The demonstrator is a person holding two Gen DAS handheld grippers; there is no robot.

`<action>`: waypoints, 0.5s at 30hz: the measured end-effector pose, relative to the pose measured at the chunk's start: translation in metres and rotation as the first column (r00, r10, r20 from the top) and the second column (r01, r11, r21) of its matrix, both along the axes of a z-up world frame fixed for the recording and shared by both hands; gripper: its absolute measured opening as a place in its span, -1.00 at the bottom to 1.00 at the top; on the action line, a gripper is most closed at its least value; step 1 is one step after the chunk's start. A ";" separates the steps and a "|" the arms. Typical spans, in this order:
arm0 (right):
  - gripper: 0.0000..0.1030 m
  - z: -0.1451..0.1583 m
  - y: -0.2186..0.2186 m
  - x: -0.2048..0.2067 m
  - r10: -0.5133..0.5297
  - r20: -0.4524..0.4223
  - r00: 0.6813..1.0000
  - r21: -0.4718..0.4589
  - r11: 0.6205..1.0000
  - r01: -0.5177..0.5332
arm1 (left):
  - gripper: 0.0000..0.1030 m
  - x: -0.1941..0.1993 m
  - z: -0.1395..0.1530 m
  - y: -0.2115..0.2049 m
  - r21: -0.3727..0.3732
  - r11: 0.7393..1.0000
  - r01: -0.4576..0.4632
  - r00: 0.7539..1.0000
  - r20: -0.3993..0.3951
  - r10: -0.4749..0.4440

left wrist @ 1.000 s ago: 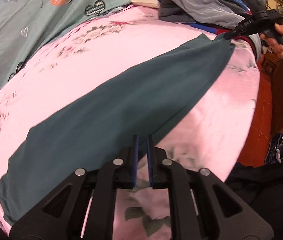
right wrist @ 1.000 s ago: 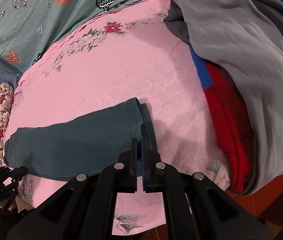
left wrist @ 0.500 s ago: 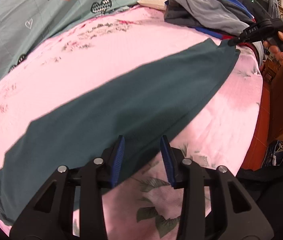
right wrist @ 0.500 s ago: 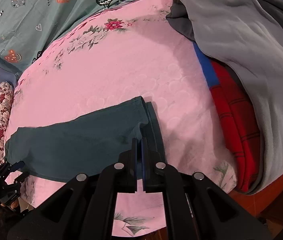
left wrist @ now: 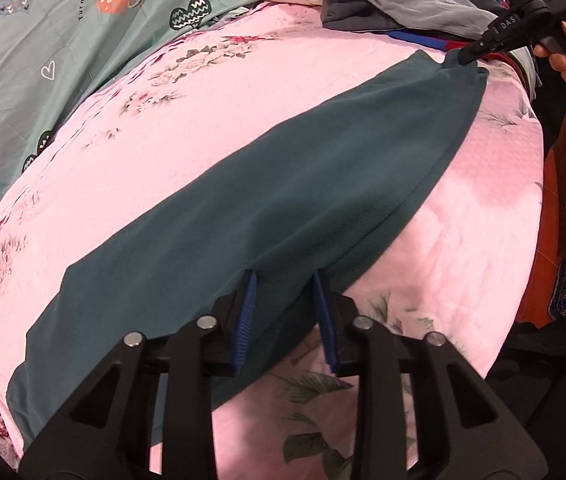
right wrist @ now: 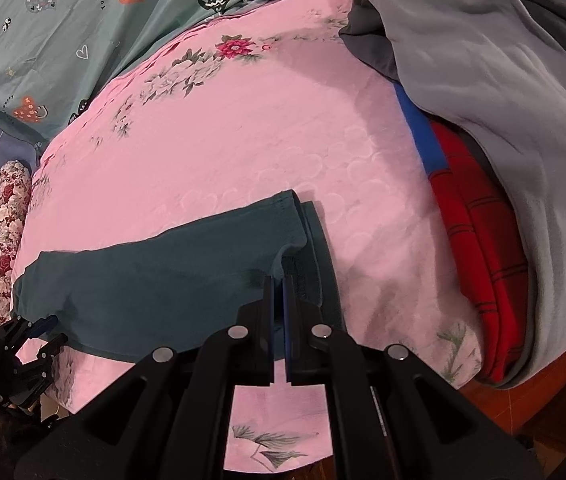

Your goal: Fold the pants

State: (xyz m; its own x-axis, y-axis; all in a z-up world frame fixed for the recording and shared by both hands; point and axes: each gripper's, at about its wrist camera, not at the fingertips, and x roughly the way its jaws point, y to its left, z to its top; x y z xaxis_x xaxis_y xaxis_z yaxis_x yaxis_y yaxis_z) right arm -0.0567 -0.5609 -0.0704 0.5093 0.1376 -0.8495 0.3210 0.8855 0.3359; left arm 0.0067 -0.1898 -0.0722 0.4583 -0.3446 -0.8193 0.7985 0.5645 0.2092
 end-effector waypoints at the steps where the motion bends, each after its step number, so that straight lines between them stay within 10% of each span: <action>1: -0.94 0.000 0.000 0.000 -0.001 0.002 1.000 0.000 1.000 0.001 | -0.68 -0.001 0.000 -0.001 0.001 1.000 0.009 1.000 -0.001 -0.009; 15: -0.94 0.029 -0.006 -0.009 -0.033 0.076 0.997 0.031 0.999 0.031 | -0.95 -0.008 0.013 0.004 -0.043 0.999 0.015 1.000 -0.021 -0.016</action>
State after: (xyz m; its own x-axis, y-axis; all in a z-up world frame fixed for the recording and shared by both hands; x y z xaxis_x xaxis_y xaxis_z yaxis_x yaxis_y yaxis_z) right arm -0.0660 -0.5672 -0.0416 0.5773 0.1446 -0.8036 0.3213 0.8646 0.3864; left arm -0.0016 -0.1858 -0.0588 0.4353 -0.3865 -0.8131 0.8112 0.5601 0.1680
